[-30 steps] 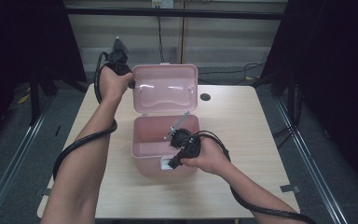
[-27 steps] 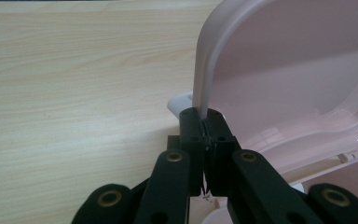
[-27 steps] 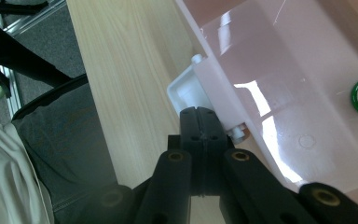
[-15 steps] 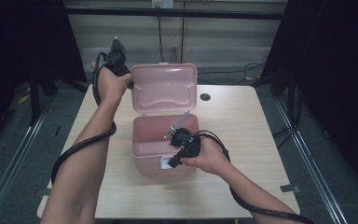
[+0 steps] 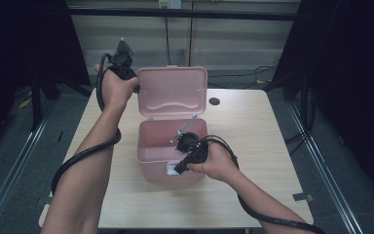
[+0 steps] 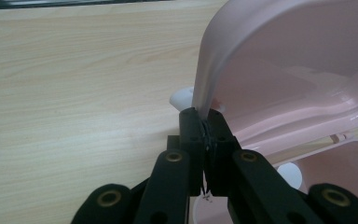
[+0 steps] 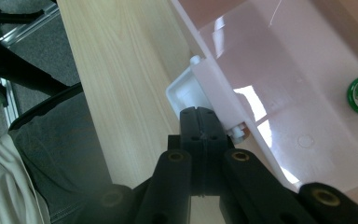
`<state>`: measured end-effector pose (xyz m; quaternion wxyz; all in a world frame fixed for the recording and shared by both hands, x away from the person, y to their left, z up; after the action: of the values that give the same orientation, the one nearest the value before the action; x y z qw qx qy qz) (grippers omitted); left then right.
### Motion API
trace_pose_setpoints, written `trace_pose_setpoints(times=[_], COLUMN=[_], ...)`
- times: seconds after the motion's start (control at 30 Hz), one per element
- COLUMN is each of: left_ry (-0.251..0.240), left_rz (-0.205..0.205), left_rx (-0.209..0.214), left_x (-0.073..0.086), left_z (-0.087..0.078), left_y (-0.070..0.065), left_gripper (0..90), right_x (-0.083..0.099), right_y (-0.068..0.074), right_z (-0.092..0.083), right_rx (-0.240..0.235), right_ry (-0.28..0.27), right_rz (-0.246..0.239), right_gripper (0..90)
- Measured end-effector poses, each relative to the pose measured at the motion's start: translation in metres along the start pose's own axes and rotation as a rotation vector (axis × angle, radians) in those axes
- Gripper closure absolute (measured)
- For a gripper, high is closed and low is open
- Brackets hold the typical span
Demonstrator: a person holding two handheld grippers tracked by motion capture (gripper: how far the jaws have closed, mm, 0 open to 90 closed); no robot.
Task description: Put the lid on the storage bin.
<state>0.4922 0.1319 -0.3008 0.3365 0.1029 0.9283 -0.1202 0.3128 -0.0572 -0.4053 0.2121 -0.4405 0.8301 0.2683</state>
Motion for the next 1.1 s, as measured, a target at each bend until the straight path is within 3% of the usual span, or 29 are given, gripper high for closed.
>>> trace_pose_setpoints(times=[1.1], left_ry=[-0.016], left_rz=[0.012], left_rx=[0.019], left_x=[0.013], left_z=[-0.022], left_y=[0.001], left_gripper=[87.1], right_x=[-0.008], right_y=[-0.005], right_z=[0.002], right_rx=[0.050], right_ry=[-0.004], right_rz=[0.031], right_gripper=[90.0])
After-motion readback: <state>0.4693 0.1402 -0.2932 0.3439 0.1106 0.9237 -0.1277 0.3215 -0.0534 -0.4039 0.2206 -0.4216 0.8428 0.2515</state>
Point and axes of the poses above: each handheld gripper's, and its own axes: z roughly forward along the jaws, x roughly out of its underside, y roughly to its left, the point moved 3 cm from there along z, roughly forward along the jaws, and after that the axes turned 12 degrees about -y, right-handed, at the moved point
